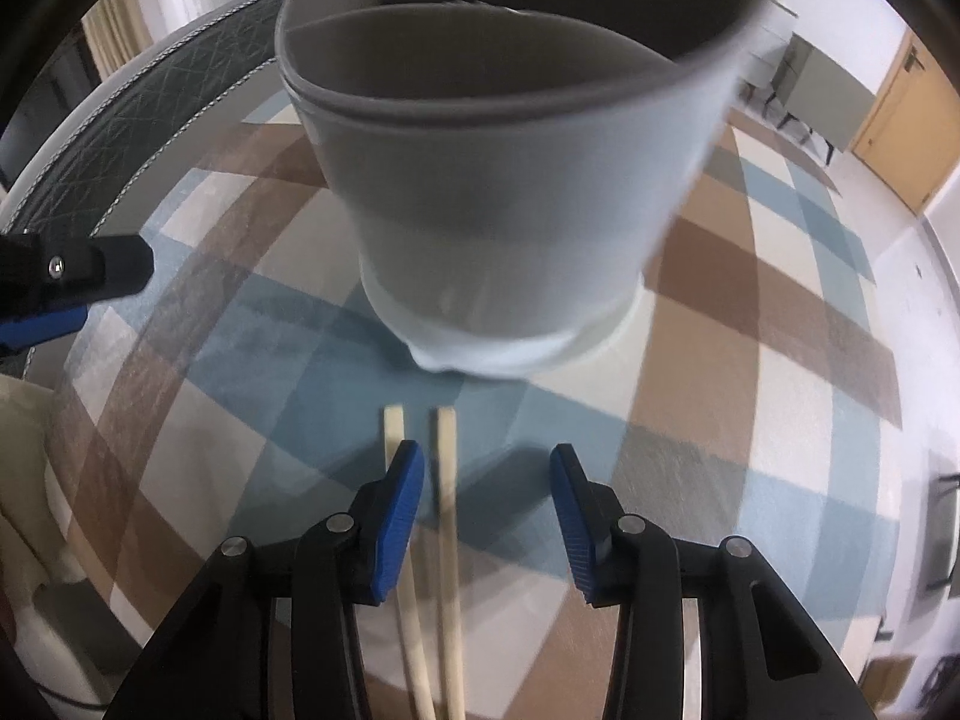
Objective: Organize utensils
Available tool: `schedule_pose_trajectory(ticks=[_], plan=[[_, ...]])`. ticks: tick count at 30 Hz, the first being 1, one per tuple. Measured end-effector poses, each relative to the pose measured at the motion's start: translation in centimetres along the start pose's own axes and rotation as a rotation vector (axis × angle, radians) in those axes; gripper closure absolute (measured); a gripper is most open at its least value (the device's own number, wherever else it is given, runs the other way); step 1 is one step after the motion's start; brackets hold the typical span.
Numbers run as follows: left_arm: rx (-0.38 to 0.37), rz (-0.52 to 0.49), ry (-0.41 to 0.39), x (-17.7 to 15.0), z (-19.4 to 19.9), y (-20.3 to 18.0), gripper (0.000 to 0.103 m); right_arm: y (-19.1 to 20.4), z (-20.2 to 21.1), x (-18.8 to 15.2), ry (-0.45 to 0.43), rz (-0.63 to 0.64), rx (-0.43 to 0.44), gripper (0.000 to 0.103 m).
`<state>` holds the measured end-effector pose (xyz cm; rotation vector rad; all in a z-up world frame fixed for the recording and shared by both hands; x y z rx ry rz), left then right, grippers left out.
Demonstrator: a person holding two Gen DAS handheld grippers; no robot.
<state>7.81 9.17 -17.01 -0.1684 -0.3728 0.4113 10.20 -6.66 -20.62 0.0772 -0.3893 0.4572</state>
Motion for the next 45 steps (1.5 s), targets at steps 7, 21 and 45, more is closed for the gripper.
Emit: schedule_pose_trajectory(ticks=[7, 21, 45], plan=[[-0.002, 0.005, 0.004, 0.1, 0.0, 0.0, 0.012, 0.8, -0.2, 1.0, -0.025, 0.014, 0.033, 0.097], [-0.050, -0.125, 0.074, -2.7, -1.3, -3.8, 0.012, -6.4, 7.9, 1.1, -0.256, -0.338, 0.203, 0.098], [0.107, -0.261, 0.161, -5.5, -5.3, -10.7, 0.055, -14.6, 15.5, -1.8, -0.462, -0.638, 0.291, 0.098]])
Point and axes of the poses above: each gripper's, at about its wrist camera, not at the fingertips, and z roughly against the way its jaws point, y to its left, x to its top, the point moved 8 cm from there along -z, roughly the way its jaws point, and after that the axes turned 2 degrees about x, right-handed, at the moved point
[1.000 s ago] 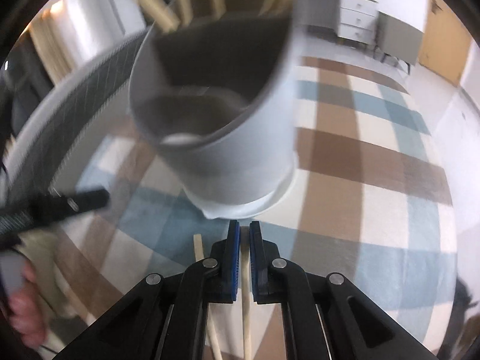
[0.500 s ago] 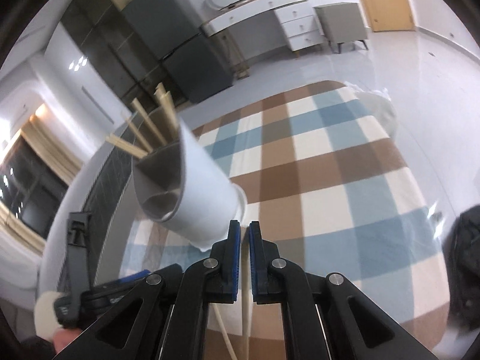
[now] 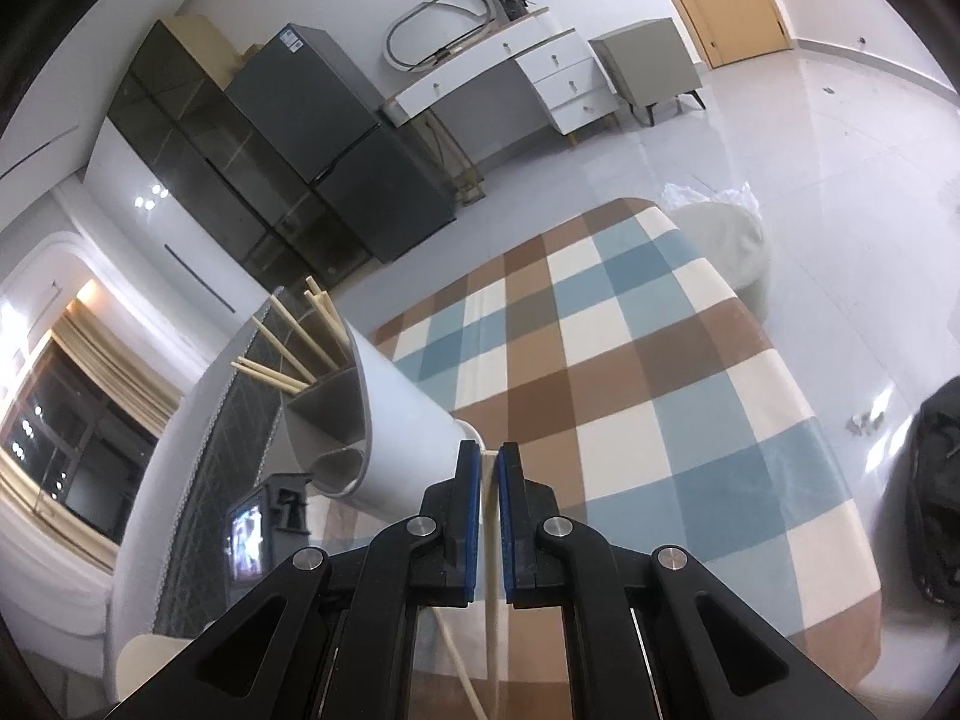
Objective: Organize utensils
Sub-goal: 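Lift both held chopsticks up over the white holder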
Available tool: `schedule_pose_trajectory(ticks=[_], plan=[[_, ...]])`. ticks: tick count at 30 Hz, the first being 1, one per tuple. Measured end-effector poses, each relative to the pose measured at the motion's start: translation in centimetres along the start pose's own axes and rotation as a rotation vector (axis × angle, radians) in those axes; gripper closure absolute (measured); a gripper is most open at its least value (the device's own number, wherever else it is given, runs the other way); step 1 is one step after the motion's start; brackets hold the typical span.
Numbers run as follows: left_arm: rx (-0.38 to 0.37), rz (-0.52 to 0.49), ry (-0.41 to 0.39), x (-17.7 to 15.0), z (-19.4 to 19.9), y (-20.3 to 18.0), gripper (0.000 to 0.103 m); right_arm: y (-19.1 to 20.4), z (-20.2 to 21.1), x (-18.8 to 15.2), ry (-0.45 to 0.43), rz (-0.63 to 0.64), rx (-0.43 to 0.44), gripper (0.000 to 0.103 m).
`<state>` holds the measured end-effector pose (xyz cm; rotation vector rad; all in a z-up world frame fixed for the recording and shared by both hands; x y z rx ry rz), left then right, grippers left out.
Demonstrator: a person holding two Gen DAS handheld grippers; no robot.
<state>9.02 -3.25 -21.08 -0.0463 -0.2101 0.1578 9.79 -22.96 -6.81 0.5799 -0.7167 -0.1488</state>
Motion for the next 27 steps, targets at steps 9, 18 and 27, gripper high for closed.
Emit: schedule_pose_trajectory(ticks=[9, 18, 27], plan=[[0.017, 0.036, -0.017, 0.5, 0.1, -0.4, 0.101, -0.3, 0.4, 0.2, -0.008, -0.001, -0.007, 0.098], [-0.107, 0.051, -0.243, 1.1, 6.6, 0.0, 0.101, 0.5, 1.1, -0.3, -0.023, 0.029, -0.017, 0.098], [-0.210, -0.017, -0.467, 1.0, 13.6, -0.6, 0.101, 3.4, 1.9, -1.4, -0.050, 0.170, -0.026, 0.098]])
Point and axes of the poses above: each gripper's, at about its wrist camera, not at the fingertips, and z roughly against the way its jaws point, y to its left, x to its top, the point moved 8 cm from there along -z, roughly the way its jaws point, and after that the axes turned 2 degrees about x, right-handed, at the moved point
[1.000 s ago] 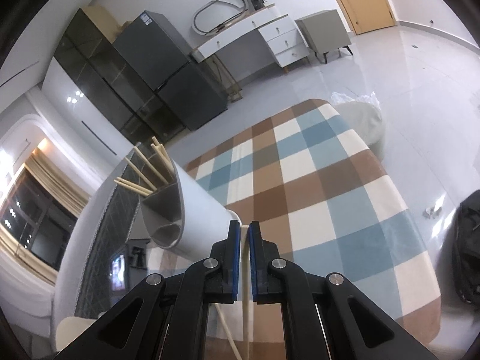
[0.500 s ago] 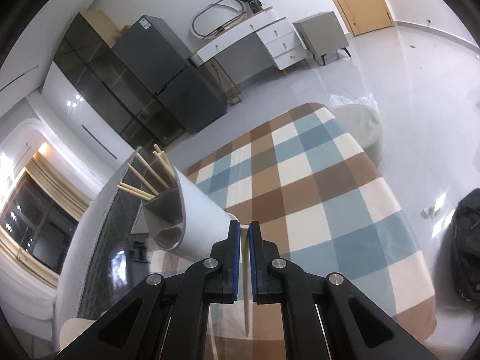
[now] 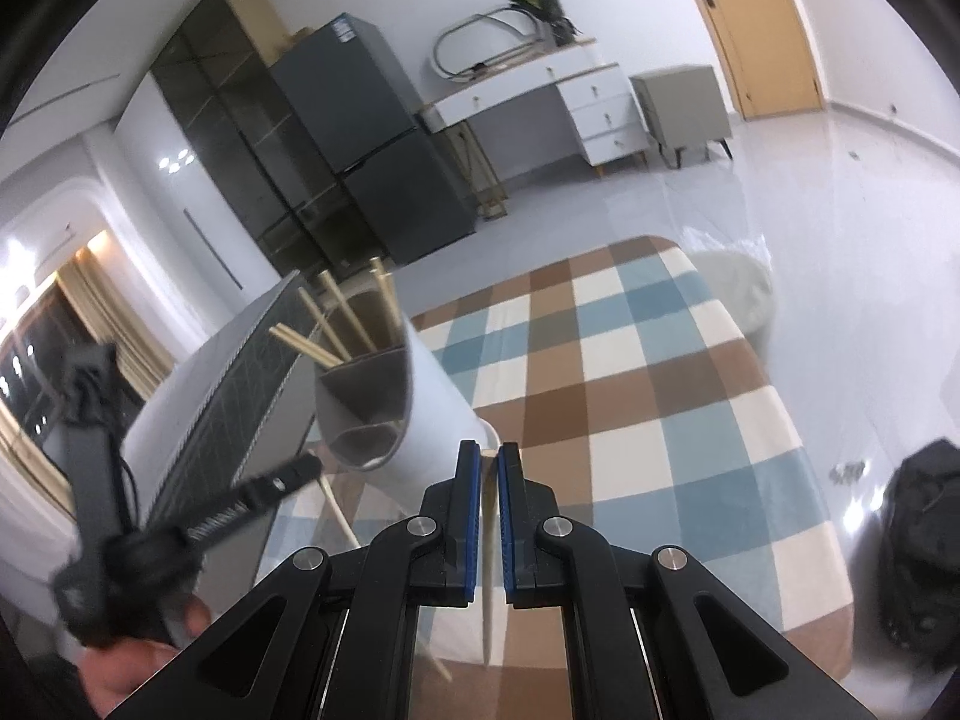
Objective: Organize utensils
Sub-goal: 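Lift both held chopsticks up over the white holder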
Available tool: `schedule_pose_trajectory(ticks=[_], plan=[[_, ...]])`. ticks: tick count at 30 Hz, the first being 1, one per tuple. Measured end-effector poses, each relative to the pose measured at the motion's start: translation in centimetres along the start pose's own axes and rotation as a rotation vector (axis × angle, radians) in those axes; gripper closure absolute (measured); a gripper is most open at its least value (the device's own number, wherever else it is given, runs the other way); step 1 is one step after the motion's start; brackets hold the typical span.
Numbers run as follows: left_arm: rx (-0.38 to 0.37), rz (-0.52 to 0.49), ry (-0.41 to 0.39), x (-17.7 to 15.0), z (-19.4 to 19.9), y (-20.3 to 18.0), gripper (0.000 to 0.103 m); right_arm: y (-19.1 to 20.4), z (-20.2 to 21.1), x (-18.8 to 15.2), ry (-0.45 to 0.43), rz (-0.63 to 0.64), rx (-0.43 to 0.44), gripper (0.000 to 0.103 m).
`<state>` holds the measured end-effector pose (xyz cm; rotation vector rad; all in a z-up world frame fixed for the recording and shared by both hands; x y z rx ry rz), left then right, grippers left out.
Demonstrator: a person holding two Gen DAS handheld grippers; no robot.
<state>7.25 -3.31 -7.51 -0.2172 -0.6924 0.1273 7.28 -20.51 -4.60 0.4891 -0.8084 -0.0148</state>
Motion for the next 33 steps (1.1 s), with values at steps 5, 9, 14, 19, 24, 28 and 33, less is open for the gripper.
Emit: schedule_pose_trajectory(ticks=[5, 9, 14, 19, 24, 28, 33], plan=[[-0.007, -0.103, -0.051, 1.0, 0.6, -0.3, 0.102, 1.6, 0.6, -0.1, -0.022, 0.063, -0.009, 0.098], [-0.004, -0.178, -0.063, 1.2, 1.5, -0.3, 0.102, 3.1, 1.3, 0.3, -0.049, 0.132, -0.022, 0.098], [-0.003, -0.175, -0.073, 1.5, 2.7, 0.4, 0.102, 4.6, 1.5, 0.0, -0.057, 0.178, -0.040, 0.098], [-0.026, -0.157, -0.090, 2.1, 4.1, 1.2, 0.102, 5.4, 1.9, -0.2, -0.059, 0.181, -0.052, 0.098], [-0.060, -0.144, -0.117, 3.5, 5.8, 1.6, 0.102, 6.0, 2.5, 0.5, -0.073, 0.176, -0.060, 0.098], [-0.095, -0.142, -0.133, 4.6, 6.8, 1.7, 0.102, 6.9, 2.7, 1.4, -0.085, 0.185, -0.062, 0.098], [-0.115, -0.129, -0.152, 6.9, 8.1, 1.9, 0.102, 8.6, 2.9, 3.4, -0.113, 0.208, -0.047, 0.098]])
Point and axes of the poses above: each gripper's, at about its wrist camera, not at the fingertips, and z roughly against the way its jaws point, y to its left, x to its top, the point moved 8 cm from there along -z, roughly the way its jaws point, and after that the axes turned 2 degrees about x, right-handed, at the moved point
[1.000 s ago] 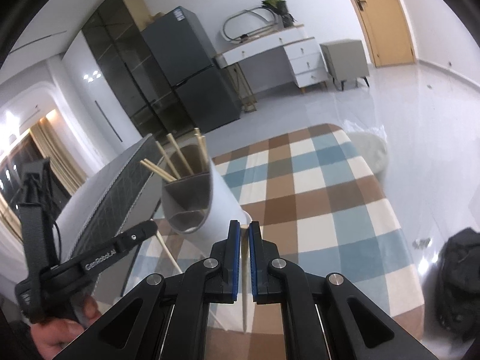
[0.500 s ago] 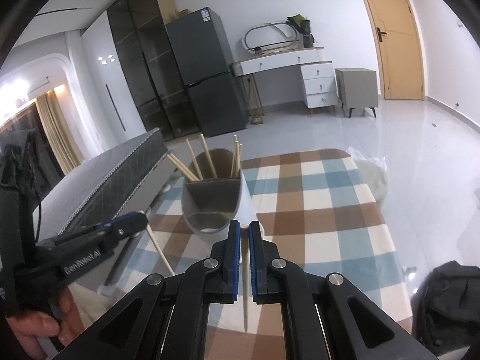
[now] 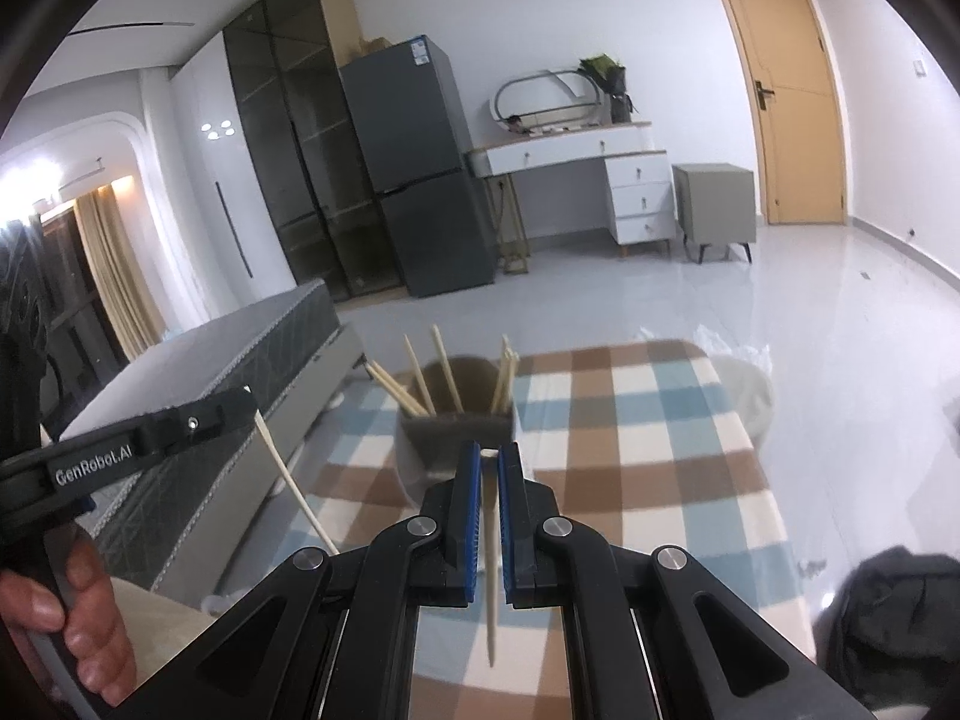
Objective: Organize utensils
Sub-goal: 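Lift both held chopsticks up over the white holder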
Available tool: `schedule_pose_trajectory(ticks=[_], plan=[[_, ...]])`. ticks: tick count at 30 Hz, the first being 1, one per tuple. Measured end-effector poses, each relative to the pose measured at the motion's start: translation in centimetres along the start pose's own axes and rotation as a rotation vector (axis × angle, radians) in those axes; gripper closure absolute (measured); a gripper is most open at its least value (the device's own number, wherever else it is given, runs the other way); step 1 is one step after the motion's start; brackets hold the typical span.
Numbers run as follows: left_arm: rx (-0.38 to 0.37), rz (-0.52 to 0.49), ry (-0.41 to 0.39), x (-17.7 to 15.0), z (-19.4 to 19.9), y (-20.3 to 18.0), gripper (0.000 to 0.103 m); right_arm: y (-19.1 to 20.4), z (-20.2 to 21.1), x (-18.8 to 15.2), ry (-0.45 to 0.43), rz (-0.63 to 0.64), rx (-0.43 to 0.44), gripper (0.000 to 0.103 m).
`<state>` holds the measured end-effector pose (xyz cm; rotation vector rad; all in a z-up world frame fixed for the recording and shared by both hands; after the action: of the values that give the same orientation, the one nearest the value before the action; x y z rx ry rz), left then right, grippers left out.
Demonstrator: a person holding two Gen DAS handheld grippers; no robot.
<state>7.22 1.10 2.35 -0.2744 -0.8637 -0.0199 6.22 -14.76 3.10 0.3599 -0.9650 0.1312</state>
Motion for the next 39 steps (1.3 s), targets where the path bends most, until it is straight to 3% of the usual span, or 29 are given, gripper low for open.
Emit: schedule_pose_trajectory(ticks=[11, 18, 26, 39], plan=[[-0.031, 0.061, -0.091, 8.2, 0.4, 0.6, 0.102, 1.0, -0.4, 8.8, -0.098, 0.002, 0.052, 0.098], [-0.035, 0.055, -0.133, 12.0, -1.4, 0.4, 0.102, 0.9, -2.0, 13.2, -0.145, 0.004, 0.063, 0.098], [-0.035, 0.047, -0.104, 12.4, -5.2, 0.7, 0.102, -0.3, -5.7, 15.2, -0.152, -0.012, 0.060, 0.098], [-0.032, 0.065, 0.003, 10.0, -9.2, 1.5, 0.102, -1.5, -10.0, 13.2, -0.094, -0.022, 0.066, 0.098]])
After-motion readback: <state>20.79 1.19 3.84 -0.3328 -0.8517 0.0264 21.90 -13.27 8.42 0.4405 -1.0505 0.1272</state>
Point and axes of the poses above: each gripper's, at about its wrist camera, not at the fingertips, and z roughly against the way its jaws point, y to its left, x to its top, the point moved 8 cm from there along -z, roughly the way its jaws point, and after that the axes turned 2 degrees about x, right-handed, at the moved point
